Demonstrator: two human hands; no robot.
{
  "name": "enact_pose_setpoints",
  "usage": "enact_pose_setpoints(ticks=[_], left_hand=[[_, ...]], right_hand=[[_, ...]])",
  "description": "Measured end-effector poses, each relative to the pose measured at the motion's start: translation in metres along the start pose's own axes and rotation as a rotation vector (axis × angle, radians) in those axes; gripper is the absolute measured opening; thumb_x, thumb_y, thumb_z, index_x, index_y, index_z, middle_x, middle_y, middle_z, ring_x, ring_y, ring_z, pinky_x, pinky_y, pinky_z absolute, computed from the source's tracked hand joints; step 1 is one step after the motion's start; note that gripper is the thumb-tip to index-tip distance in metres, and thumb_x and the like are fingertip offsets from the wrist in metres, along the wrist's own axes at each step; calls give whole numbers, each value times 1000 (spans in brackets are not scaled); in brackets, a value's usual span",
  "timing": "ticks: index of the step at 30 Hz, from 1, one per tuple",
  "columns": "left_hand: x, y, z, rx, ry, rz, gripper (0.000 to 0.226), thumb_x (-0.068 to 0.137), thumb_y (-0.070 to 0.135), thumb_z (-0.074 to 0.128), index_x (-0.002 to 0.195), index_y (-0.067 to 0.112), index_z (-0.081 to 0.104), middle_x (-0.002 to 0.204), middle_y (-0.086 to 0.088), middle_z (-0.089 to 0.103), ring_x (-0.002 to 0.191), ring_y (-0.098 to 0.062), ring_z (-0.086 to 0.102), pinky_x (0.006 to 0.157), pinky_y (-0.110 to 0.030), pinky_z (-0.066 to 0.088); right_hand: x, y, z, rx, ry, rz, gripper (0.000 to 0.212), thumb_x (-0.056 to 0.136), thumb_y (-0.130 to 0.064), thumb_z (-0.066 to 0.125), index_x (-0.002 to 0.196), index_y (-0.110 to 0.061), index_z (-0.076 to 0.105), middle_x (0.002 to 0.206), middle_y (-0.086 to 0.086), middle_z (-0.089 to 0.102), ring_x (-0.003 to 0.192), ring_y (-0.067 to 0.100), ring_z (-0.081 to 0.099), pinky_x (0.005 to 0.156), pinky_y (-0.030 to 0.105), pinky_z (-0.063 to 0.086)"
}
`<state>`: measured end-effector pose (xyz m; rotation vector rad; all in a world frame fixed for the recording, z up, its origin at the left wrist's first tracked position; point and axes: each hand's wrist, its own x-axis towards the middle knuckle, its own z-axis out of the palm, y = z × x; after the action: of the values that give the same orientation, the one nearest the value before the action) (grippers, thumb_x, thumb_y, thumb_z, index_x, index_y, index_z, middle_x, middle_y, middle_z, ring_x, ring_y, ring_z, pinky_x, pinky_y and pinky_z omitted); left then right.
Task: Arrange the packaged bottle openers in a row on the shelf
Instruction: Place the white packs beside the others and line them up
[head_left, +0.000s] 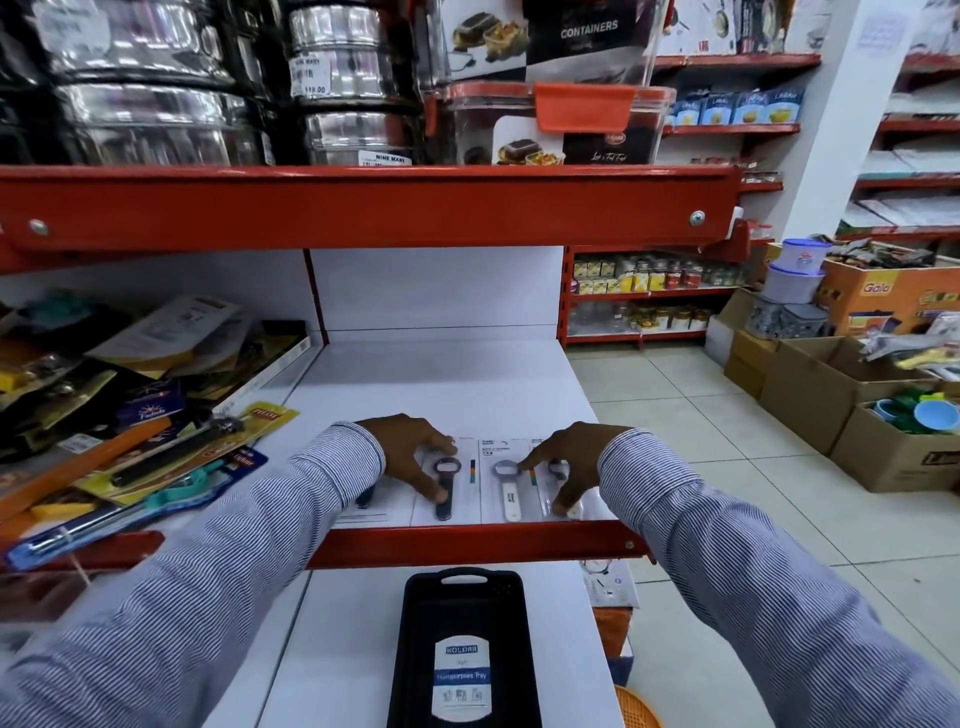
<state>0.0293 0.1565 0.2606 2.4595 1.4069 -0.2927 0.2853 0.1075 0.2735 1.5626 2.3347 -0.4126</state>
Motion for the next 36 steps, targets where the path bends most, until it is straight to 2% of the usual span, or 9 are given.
enact_pose_setpoints(ticks=[8, 17, 21, 25, 30, 33, 36], left_hand=[[-5, 5, 7, -37, 58, 8, 83, 72, 53, 78, 143, 25, 47, 156, 5, 40, 142, -17, 39, 117, -30, 26], [-5, -1, 7, -73, 70, -4, 83, 71, 57, 78, 143, 32, 46, 157, 8, 38, 145, -17, 35, 122, -37, 24], [-17, -28, -10, 17, 40, -127, 90, 71, 56, 78, 147, 35, 36, 162, 6, 28, 149, -20, 25, 125, -42, 18], [-33, -55, -16, 164, -73, -245, 92, 73, 52, 78, 150, 27, 33, 160, -1, 31, 145, -22, 33, 123, -39, 25], [-42, -52, -7, 88, -43, -124, 79, 77, 47, 76, 146, 26, 42, 155, 1, 42, 141, -21, 39, 118, -32, 26], [-42, -42, -4, 70, -22, -83, 80, 77, 47, 78, 146, 27, 43, 155, 2, 41, 142, -20, 38, 117, -29, 25], [-42, -34, -2, 56, -31, -77, 82, 77, 47, 77, 147, 27, 41, 156, 1, 38, 143, -21, 35, 118, -31, 23]], right_hand=[[3, 1, 0, 26, 4, 9, 76, 72, -39, 82, 139, -38, 46, 149, -2, 45, 133, 22, 48, 112, 38, 39], [3, -2, -2, 4, 6, 0, 77, 70, -40, 83, 139, -35, 47, 148, -2, 46, 128, 22, 52, 110, 38, 44], [2, -2, -3, 8, -2, -12, 72, 73, -37, 82, 137, -31, 50, 146, -2, 48, 129, 23, 51, 108, 35, 43], [4, -3, -4, -4, -6, -8, 71, 72, -36, 82, 136, -29, 51, 145, -1, 49, 129, 23, 51, 106, 35, 43], [8, -2, -3, 9, 10, 0, 76, 70, -35, 84, 137, -32, 49, 147, -3, 47, 130, 21, 49, 107, 32, 41], [9, -3, -6, -1, 0, -1, 75, 71, -35, 83, 138, -29, 49, 146, -2, 48, 130, 20, 50, 103, 27, 41], [9, -4, -5, -24, -19, 3, 76, 73, -35, 82, 140, -26, 46, 146, 0, 48, 131, 21, 49, 104, 29, 41]])
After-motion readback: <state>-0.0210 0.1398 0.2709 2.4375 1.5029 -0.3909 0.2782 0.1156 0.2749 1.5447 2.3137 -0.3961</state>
